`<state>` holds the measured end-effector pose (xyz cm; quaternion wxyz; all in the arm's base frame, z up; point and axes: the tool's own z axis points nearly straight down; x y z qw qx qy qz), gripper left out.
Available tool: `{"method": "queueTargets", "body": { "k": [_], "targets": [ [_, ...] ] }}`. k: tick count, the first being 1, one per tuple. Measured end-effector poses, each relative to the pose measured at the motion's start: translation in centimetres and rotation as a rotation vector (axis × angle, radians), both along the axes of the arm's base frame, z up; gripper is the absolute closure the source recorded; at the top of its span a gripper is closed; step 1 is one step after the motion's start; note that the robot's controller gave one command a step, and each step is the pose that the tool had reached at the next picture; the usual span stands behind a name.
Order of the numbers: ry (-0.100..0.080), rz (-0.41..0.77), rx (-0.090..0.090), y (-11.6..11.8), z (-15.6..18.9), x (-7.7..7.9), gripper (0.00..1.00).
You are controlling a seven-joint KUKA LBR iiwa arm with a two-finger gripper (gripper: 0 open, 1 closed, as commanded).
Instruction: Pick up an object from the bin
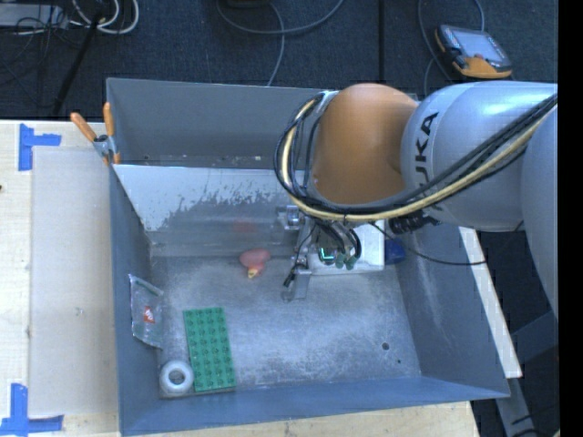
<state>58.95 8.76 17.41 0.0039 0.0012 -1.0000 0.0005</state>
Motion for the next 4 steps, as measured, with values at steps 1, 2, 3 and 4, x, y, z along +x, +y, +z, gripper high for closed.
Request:
{"method": "queueTargets", "body": {
  "k": [1, 2, 3, 4],
  "targets": [
    [0.000, 0.518, 0.006, 8.0, -9.1, -6.5, 0.00],
    [-0.006, 1.024, 0.006, 13.3, -10.5, -7.2, 0.00],
    [-0.007, 1.019, 0.007, 13.3, -10.3, -7.1, 1.00],
    [-0.014, 1.146, 0.004, 11.5, 4.2, -7.4, 1.00]
  ]
}}
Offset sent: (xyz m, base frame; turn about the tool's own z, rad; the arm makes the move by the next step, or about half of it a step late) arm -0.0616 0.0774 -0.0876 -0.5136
